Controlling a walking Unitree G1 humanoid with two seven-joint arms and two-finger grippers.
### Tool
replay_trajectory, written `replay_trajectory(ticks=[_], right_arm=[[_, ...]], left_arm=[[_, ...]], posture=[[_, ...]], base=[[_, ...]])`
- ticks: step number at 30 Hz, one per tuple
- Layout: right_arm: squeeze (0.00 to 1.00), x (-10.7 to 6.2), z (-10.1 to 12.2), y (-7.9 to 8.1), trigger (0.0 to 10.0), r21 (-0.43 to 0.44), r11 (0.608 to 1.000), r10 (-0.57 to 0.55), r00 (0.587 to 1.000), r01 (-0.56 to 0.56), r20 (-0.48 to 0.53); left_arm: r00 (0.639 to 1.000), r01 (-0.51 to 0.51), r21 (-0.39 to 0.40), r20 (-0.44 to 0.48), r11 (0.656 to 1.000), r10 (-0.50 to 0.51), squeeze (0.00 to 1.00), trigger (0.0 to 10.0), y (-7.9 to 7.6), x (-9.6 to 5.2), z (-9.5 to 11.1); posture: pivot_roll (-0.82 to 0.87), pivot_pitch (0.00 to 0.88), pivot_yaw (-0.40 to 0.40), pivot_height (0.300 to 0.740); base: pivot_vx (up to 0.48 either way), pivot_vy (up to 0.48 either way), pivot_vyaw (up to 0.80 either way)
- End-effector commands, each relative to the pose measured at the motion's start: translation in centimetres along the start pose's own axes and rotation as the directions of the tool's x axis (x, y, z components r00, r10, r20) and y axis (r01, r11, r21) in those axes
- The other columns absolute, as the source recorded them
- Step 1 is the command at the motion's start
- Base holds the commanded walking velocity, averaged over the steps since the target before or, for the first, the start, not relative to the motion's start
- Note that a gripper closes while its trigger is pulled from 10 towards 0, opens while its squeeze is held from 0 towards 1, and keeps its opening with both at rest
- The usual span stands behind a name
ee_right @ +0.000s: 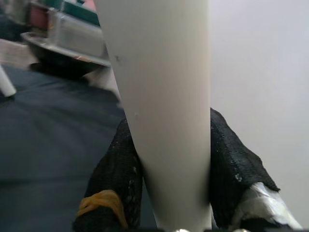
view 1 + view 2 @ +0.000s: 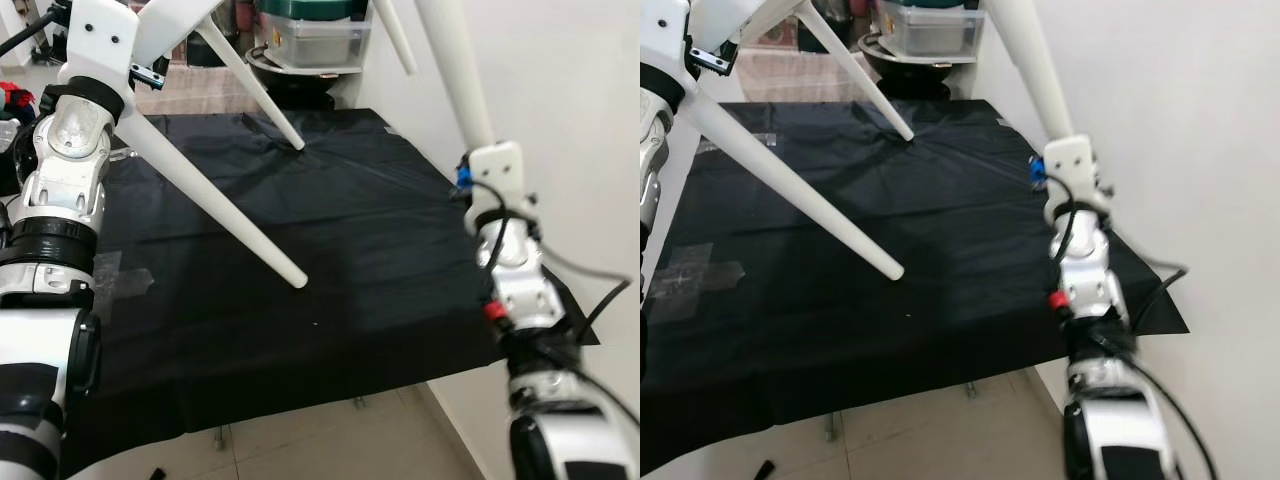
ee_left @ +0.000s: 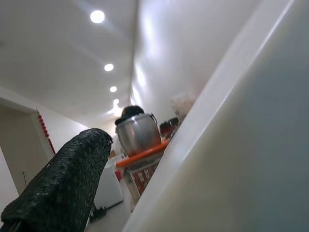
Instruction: Building children table
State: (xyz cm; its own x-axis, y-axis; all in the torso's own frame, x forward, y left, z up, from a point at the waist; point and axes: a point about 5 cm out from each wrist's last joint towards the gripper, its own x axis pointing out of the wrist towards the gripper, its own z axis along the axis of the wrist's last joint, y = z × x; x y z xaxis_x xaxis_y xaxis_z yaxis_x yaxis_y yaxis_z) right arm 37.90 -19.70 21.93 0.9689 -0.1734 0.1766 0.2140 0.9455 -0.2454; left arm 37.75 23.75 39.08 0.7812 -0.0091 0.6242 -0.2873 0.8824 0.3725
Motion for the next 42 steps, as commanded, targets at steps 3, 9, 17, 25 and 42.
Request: replay_trajectory(ticks=[3, 9, 17, 25, 42], right_arm=[[0.0, -2.7, -7.1, 1.5, 0.0, 0.174, 0.985, 0.055, 0.938, 0.005, -0.342], [0.0, -4.5, -8.5, 3.8, 0.0, 0.25, 0.967, 0.142, 0.897, -0.037, -0.419], [0.0, -6.7, -9.2, 6.7, 0.0, 0.328, 0.939, 0.256, 0.842, -0.101, -0.474], [0.0, -7.9, -8.9, 8.1, 0.0, 0.37, 0.918, 0.327, 0.804, -0.144, -0.497], [0.0, -7.6, -7.0, 10.2, 10.0, 0.384, 0.896, 0.393, 0.796, -0.221, -0.46]], left_arm=[[0.996, -0.07, -0.016, 0.056, 0.997, 0.07, 0.0, 10.0, 2.5, 0.2, 0.9], [0.998, -0.031, 0.004, 0.061, 1.0, 0.03, 0.0, 10.0, 2.1, 0.6, 1.2], [0.999, 0.027, 0.019, 0.037, 0.999, -0.028, 0.0, 10.0, 1.0, 0.3, 0.4], [0.97, 0.223, -0.014, -0.1, 0.975, -0.223, 0.0, 10.0, -2.4, -2.0, -3.3], [0.719, 0.686, -0.023, -0.136, 0.728, -0.682, 0.0, 10.0, -8.1, -9.1, -6.5]], posture=[[0.1, 0.0, -0.072, 0.74], [0.09, 0.0, -0.062, 0.74], [0.09, 0.0, -0.063, 0.74], [0.08, 0.0, -0.062, 0.74], [0.09, 0.0, -0.073, 0.74]], base=[[0.0, 0.0, 0.0], [0.0, 0.0, 0.0], [0.0, 0.0, 0.0], [0.0, 0.0, 0.0], [0.0, 0.0, 0.0]])
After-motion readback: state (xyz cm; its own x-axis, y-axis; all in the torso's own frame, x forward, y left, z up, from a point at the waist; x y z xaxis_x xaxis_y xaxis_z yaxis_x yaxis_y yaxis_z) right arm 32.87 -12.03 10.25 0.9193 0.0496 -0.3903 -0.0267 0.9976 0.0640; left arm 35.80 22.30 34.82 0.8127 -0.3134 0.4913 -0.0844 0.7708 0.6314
